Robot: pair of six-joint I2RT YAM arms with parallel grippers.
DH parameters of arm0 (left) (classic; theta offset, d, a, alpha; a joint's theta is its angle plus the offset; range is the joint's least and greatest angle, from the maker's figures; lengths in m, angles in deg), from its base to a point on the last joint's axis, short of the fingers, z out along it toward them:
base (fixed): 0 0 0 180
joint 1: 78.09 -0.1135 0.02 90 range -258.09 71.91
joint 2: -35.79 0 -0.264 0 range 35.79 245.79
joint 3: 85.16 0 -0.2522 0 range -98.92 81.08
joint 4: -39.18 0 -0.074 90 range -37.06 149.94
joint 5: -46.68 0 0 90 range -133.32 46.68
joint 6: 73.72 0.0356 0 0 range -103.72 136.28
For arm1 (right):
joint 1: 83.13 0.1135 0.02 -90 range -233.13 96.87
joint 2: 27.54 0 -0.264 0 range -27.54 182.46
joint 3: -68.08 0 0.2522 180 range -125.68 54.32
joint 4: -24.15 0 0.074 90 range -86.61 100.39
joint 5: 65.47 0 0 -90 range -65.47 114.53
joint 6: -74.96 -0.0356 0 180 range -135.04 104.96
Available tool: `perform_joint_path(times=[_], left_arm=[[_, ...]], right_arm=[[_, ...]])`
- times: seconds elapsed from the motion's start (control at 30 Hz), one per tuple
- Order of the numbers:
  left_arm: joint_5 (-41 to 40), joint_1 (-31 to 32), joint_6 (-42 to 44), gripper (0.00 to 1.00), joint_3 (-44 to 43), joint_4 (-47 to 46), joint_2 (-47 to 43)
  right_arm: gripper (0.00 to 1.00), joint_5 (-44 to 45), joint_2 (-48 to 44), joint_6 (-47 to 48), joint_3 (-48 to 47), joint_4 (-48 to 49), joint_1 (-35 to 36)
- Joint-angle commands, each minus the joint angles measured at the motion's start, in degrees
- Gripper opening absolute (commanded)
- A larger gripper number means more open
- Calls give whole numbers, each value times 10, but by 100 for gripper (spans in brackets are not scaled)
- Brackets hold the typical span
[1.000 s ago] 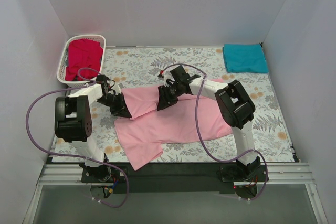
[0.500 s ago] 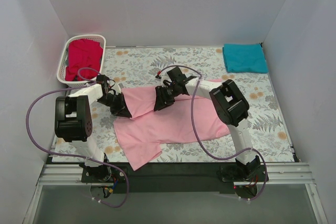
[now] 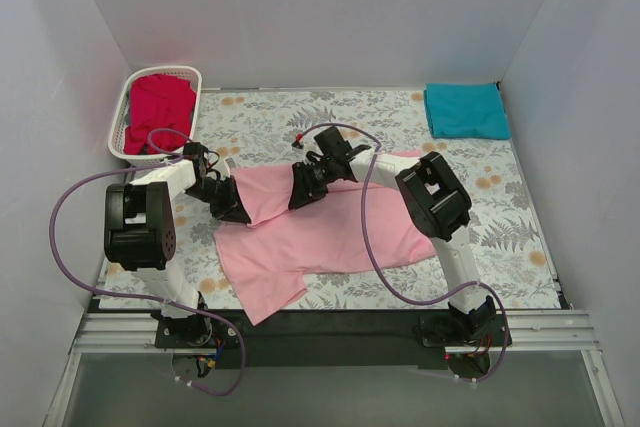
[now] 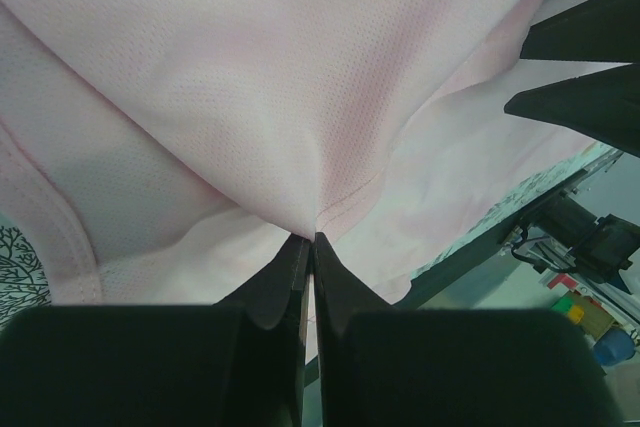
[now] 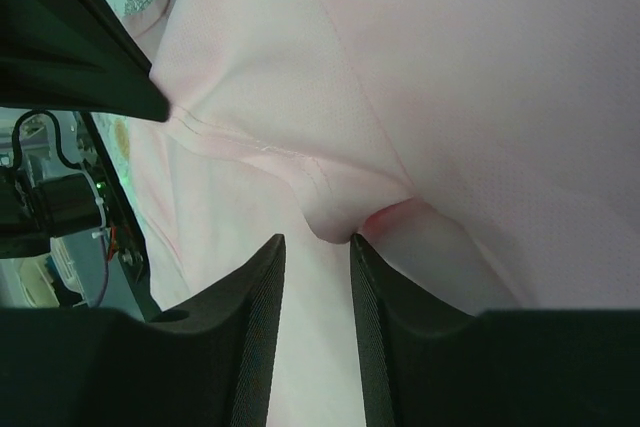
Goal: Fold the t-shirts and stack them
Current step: Fold the tshirt
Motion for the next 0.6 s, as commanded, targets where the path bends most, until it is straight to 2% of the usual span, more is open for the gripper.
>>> perform_joint_path(times=[0.0,0.17,0.2,0.27,0.57], left_arm=[[2,1,-3,0,4,-7,-20],[0,1,-4,0,5,-8,-22],[0,1,-3,0,4,-8,-22],[-1,1,-1,0,-2,-3,-22],[-7,1,0,0,4,-1,-43]], right_arm=[[37,-11,17,-12,-29,21,4],[18,-16,10,-15,-25,23,4],[9,-17,4,-16,-24,22,4],[1,-16,-5,-17,-17,22,4],[1,-15,-56,-24,20,23,1]])
